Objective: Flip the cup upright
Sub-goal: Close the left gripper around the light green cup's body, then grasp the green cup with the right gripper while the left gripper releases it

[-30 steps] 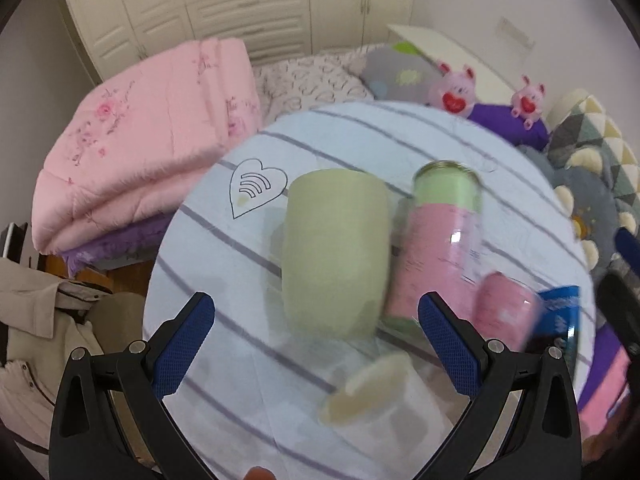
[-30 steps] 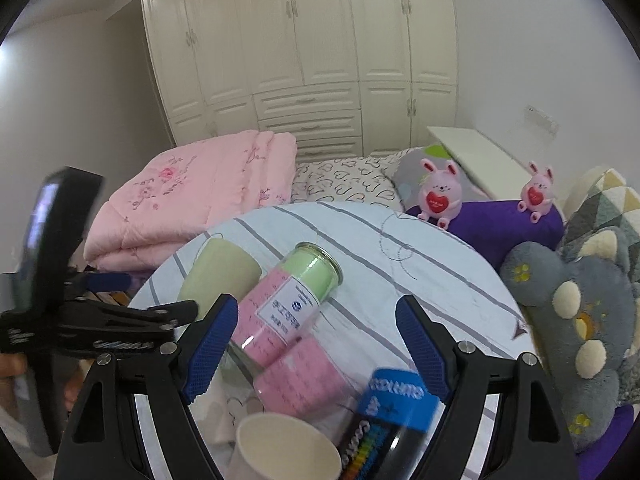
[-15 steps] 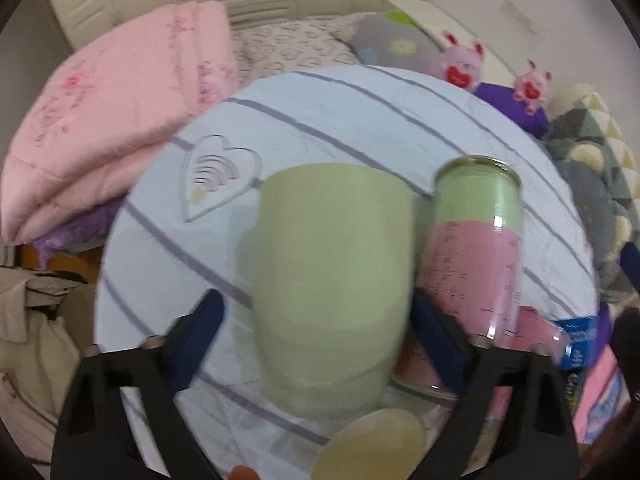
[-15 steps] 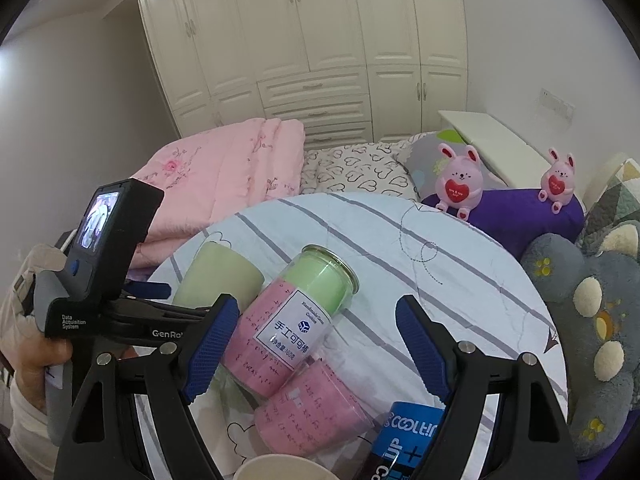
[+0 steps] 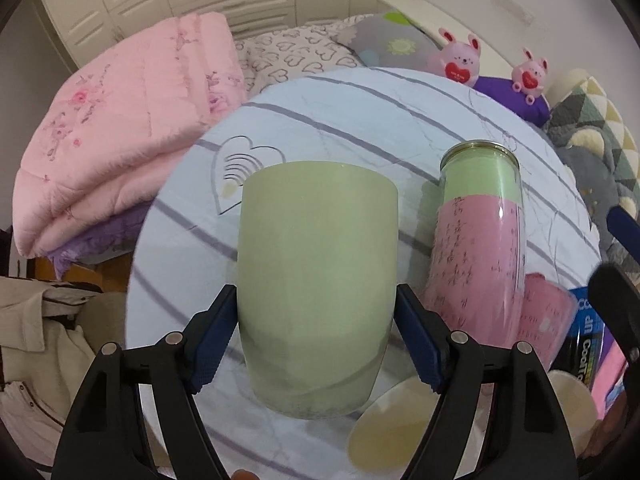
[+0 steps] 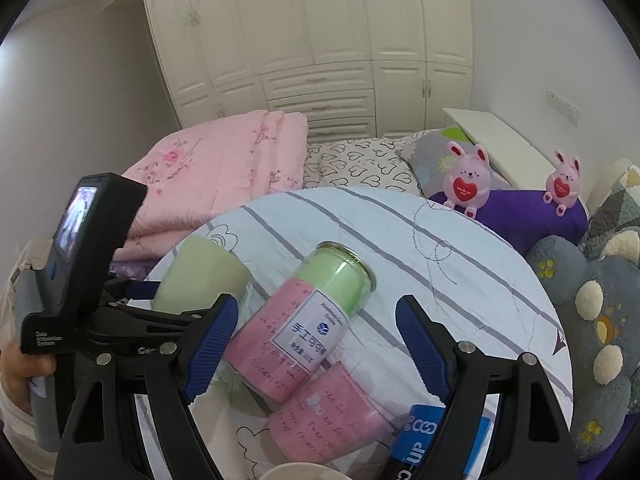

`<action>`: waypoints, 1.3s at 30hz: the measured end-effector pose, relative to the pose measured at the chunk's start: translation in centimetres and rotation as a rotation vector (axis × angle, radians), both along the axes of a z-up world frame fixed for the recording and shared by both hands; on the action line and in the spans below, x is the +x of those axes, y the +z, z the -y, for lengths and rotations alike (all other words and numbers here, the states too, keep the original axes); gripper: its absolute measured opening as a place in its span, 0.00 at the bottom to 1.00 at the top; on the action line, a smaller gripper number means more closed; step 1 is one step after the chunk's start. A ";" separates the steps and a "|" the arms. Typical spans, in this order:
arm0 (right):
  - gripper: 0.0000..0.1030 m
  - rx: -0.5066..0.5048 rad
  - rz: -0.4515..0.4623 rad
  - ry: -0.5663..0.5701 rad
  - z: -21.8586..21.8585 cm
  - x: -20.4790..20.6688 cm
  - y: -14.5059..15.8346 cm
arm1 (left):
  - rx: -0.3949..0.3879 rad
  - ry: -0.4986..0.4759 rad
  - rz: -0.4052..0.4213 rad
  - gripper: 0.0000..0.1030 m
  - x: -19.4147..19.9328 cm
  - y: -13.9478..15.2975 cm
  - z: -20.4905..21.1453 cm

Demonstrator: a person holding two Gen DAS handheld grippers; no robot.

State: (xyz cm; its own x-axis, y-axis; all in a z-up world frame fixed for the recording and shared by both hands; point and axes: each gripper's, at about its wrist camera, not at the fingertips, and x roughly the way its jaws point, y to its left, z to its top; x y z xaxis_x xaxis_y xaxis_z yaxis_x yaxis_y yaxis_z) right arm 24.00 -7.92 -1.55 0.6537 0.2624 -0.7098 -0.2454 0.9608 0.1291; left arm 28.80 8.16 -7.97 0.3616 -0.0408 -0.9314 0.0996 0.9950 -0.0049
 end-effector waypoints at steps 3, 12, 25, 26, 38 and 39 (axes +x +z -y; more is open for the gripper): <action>0.80 -0.009 0.003 0.006 -0.6 -0.1 0.0 | 0.014 0.005 0.017 0.76 -0.7 0.4 -0.7; 0.80 -0.070 -0.020 0.011 -2.8 0.2 -0.8 | 0.005 0.036 0.022 0.76 -2.0 0.2 -3.2; 0.80 -0.131 -0.038 0.016 -4.4 0.6 -1.2 | -0.032 0.061 0.004 0.76 -2.6 -0.8 -5.3; 0.80 -0.131 -0.038 0.015 -4.4 0.6 -1.1 | -0.038 0.055 -0.002 0.76 -2.5 -1.2 -5.3; 0.80 -0.142 -0.040 0.008 -6.2 0.0 0.1 | -0.141 0.057 0.046 0.84 -3.6 0.0 -6.4; 0.80 -0.139 -0.045 0.009 -6.6 -0.1 0.3 | -0.154 0.057 0.050 0.84 -3.8 0.2 -6.6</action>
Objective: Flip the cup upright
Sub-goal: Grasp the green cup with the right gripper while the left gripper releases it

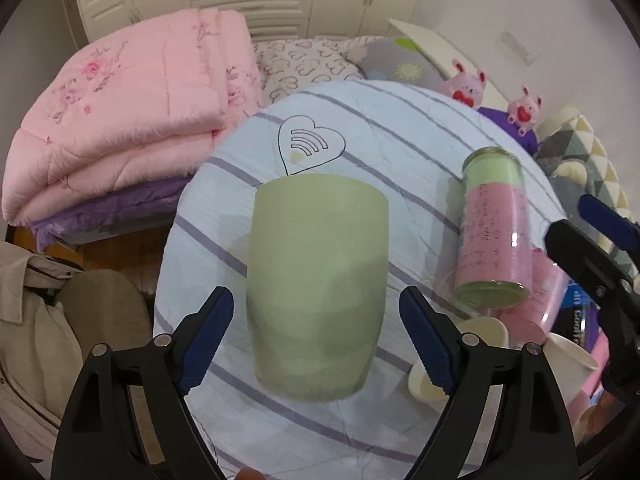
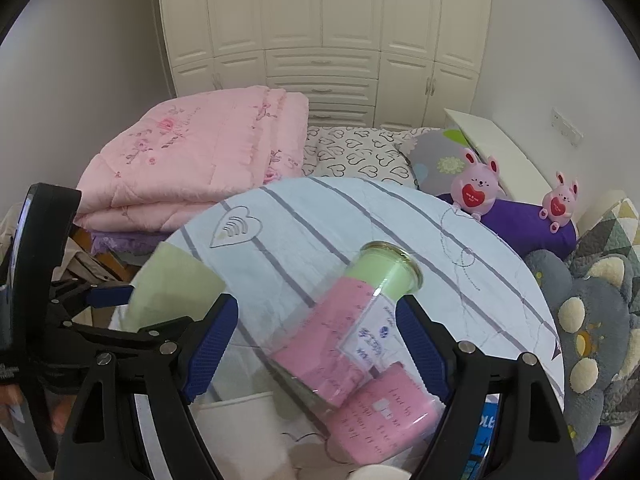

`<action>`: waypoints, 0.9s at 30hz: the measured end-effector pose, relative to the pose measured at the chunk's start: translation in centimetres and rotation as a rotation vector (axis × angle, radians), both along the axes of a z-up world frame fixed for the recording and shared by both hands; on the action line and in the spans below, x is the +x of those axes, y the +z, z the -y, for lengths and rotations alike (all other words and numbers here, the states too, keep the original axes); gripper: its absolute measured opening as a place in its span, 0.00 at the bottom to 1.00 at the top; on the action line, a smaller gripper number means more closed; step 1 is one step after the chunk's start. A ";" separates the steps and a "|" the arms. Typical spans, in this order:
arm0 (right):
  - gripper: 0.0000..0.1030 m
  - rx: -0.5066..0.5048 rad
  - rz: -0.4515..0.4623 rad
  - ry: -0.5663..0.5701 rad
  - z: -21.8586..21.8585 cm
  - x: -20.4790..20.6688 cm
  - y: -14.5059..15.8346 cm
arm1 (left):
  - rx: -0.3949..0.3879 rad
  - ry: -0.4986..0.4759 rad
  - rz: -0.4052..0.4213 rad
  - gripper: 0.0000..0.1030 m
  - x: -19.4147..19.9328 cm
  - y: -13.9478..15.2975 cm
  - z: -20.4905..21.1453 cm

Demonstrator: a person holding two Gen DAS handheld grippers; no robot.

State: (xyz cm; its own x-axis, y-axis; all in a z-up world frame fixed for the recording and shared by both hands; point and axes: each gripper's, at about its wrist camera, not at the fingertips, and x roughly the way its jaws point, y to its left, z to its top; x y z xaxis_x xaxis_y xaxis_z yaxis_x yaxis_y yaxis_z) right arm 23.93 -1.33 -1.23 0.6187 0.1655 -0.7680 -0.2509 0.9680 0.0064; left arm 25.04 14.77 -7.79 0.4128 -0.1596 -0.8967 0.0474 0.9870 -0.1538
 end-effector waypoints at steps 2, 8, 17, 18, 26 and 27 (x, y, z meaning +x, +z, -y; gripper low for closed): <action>0.80 0.009 -0.014 0.000 -0.6 0.0 0.2 | -0.029 -0.003 0.009 0.84 -0.5 0.3 -0.6; 0.80 0.077 -0.106 0.031 -3.7 0.2 0.2 | -0.098 -0.004 0.039 0.86 -2.5 0.9 -2.9; 0.80 0.295 -0.354 0.009 -7.3 2.7 -3.6 | -0.145 -0.017 0.036 0.91 -4.0 0.5 -5.2; 0.80 0.323 -0.383 -0.006 -7.5 3.0 -4.2 | -0.146 -0.021 0.035 0.91 -4.0 0.4 -5.2; 0.80 0.423 -0.524 -0.113 -7.2 4.9 -7.5 | -0.151 -0.045 0.021 0.91 -3.3 -0.4 -5.0; 0.80 0.433 -0.539 -0.115 -7.1 5.1 -7.8 | -0.153 -0.043 0.019 0.91 -3.2 -0.6 -5.0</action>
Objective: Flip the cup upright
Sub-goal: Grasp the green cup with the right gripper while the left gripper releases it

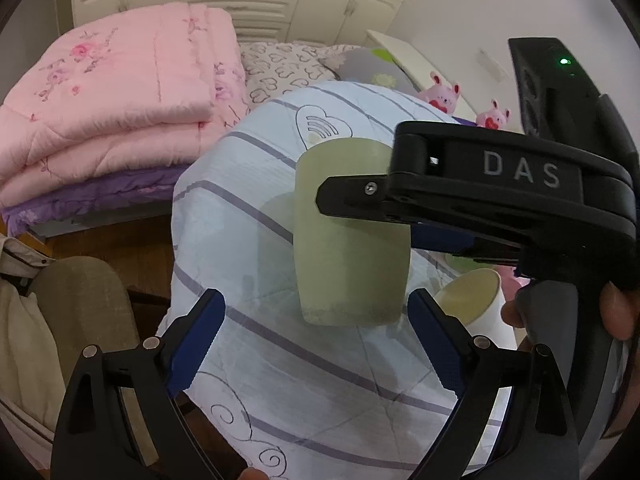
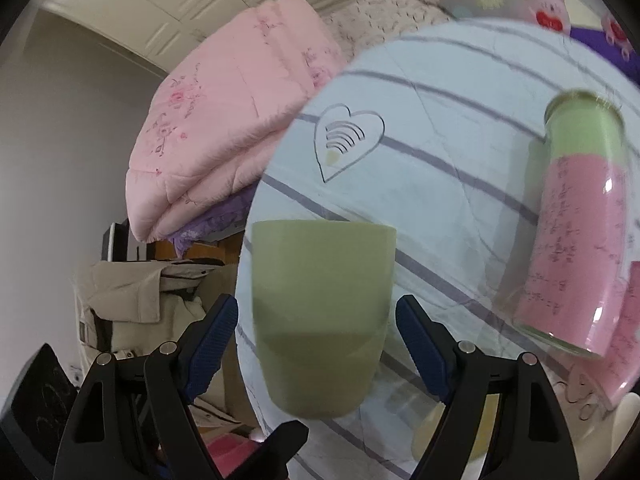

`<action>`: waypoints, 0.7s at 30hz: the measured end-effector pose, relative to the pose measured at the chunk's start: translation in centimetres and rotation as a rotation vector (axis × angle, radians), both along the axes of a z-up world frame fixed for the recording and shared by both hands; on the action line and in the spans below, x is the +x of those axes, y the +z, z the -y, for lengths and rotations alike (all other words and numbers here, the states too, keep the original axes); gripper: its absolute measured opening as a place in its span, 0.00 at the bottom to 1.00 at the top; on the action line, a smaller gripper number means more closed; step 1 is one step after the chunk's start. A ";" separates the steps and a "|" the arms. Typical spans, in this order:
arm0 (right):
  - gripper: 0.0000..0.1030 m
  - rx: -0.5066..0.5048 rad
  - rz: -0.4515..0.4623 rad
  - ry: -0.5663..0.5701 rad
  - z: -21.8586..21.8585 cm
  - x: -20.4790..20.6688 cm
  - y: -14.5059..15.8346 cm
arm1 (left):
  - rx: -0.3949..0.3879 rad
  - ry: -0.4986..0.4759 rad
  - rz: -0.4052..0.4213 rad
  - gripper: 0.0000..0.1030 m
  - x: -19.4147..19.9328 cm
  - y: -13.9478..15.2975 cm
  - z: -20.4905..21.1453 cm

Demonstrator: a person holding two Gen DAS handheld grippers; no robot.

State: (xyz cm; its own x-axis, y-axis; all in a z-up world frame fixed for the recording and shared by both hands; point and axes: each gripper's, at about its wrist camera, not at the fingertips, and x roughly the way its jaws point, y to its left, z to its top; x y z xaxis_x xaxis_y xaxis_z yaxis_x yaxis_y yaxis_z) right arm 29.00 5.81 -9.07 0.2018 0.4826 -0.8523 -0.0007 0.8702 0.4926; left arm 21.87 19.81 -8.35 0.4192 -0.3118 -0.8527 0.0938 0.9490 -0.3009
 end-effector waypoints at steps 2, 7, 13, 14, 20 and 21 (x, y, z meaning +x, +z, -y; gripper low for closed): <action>0.80 0.011 -0.018 -0.002 0.0 0.3 -0.6 | -0.003 -0.001 -0.005 0.91 0.2 -0.2 0.0; 0.76 0.035 -0.010 0.023 -0.2 0.7 -1.0 | 0.036 -0.012 0.009 0.92 0.4 -0.4 0.5; 0.76 0.016 0.045 0.055 -0.2 -0.1 -0.3 | 0.055 -0.027 0.028 0.94 0.4 -0.4 1.3; 0.76 0.001 0.061 0.057 -0.2 -0.2 -0.1 | 0.058 -0.029 0.032 0.94 0.4 -0.3 1.4; 0.76 -0.097 0.214 0.077 -0.5 -1.0 2.7 | 0.073 -0.004 0.057 0.94 1.1 0.0 2.2; 0.76 -0.098 0.232 0.077 -0.4 -1.0 2.9 | 0.070 -0.002 0.056 0.94 1.3 -0.1 2.3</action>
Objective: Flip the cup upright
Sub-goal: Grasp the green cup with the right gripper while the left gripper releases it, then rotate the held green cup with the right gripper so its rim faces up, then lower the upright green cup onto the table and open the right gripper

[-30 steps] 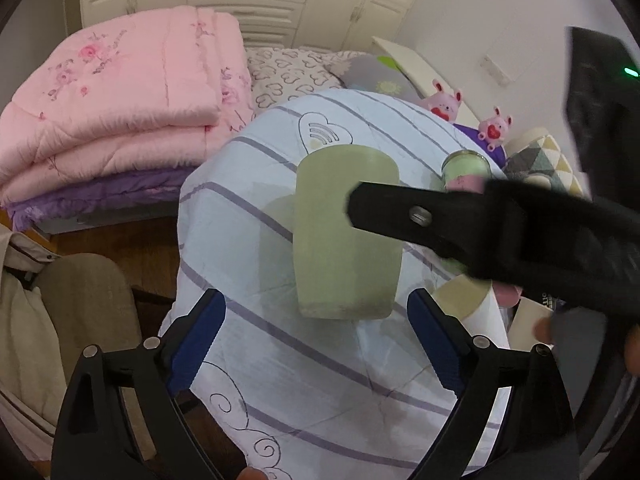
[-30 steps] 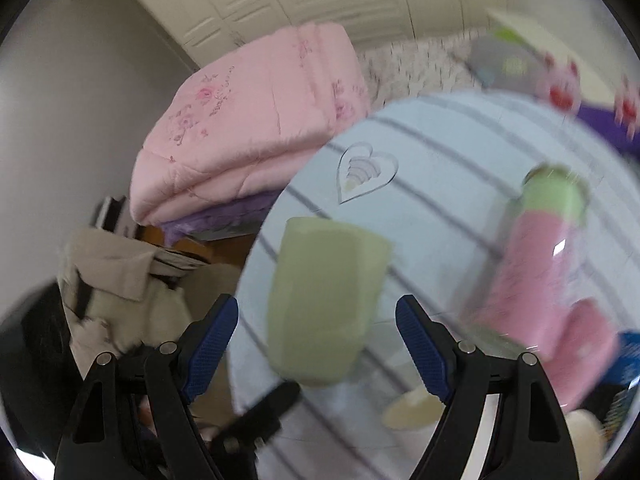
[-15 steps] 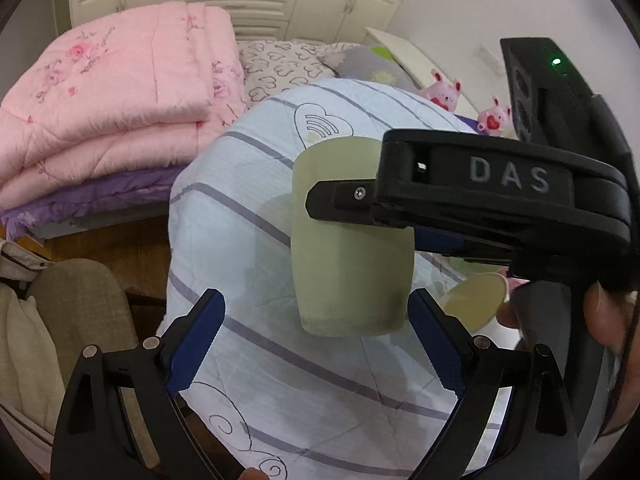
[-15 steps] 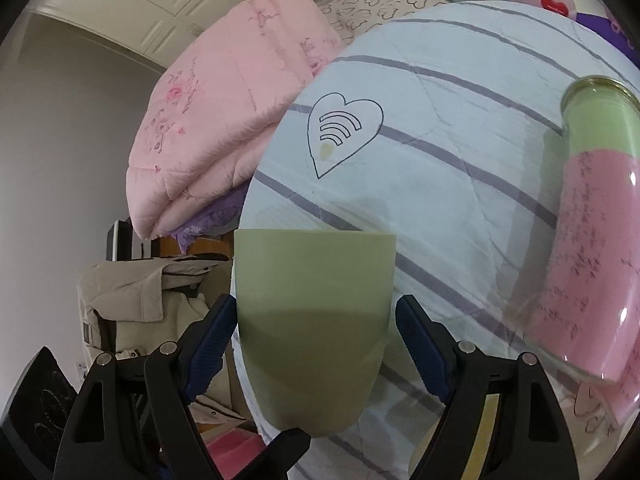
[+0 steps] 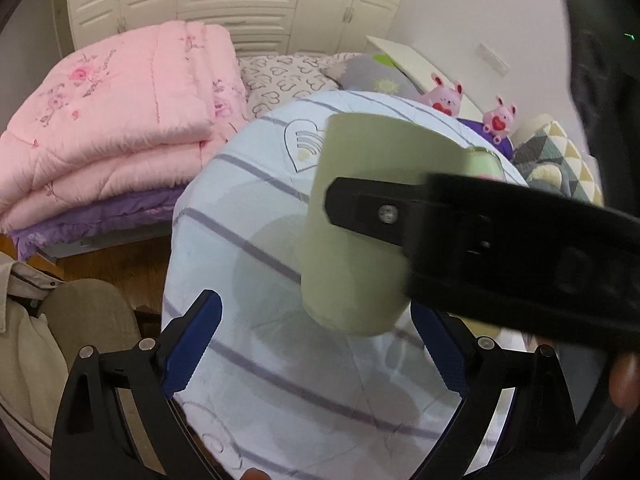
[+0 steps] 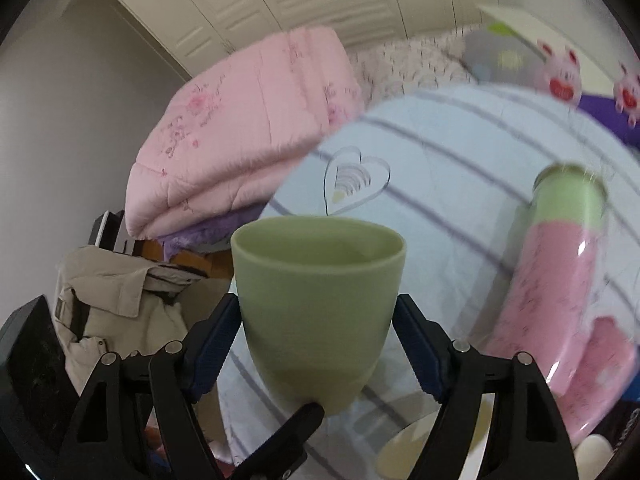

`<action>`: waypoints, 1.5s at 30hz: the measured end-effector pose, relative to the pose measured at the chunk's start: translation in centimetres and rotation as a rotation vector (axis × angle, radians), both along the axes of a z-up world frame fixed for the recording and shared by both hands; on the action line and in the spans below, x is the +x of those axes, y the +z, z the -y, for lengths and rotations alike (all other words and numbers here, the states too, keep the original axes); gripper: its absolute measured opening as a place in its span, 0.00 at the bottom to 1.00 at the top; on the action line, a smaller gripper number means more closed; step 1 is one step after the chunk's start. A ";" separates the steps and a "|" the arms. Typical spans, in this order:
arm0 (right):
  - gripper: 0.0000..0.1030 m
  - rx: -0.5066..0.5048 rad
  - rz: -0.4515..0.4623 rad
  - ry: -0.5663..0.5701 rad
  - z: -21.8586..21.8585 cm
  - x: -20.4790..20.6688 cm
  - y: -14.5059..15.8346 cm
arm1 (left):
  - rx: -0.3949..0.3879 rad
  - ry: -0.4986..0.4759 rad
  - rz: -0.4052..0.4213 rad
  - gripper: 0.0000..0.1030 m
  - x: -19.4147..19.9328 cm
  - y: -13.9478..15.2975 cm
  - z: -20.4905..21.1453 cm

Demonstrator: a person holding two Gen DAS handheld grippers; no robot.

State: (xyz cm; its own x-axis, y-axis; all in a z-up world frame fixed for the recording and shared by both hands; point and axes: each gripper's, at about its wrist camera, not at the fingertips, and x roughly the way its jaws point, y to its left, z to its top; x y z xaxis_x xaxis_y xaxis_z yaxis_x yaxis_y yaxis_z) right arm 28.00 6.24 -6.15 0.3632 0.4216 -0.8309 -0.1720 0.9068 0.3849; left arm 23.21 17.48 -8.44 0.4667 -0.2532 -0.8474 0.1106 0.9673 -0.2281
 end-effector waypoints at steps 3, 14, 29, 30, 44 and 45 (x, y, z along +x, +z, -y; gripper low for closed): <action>0.76 -0.016 0.044 -0.013 0.7 0.2 0.6 | 0.002 0.006 -0.013 0.94 1.1 -0.5 0.4; 0.76 -0.128 0.163 -0.048 3.1 1.3 1.4 | -0.016 0.011 -0.043 0.94 4.7 -1.9 2.3; 0.77 -0.231 0.179 0.017 2.4 0.0 0.9 | -0.003 0.026 -0.078 0.96 3.6 -2.7 1.9; 0.77 -0.229 0.177 0.019 2.4 -0.1 0.9 | 0.002 0.025 -0.075 0.97 3.5 -2.5 1.9; 0.78 -0.161 0.168 0.031 2.9 -1.6 1.9 | 0.031 0.022 -0.009 0.99 1.6 -0.8 2.0; 0.78 -0.165 0.168 0.035 2.8 -1.8 1.9 | 0.032 0.022 -0.009 0.99 1.4 -0.7 2.1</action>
State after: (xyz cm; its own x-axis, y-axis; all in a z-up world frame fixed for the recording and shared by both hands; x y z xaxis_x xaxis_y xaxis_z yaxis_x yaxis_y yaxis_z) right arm 26.23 3.40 -4.25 0.4900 0.3002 -0.8184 -0.2540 0.9473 0.1954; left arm 24.64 15.40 -9.18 0.4645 -0.2158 -0.8589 0.0876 0.9763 -0.1979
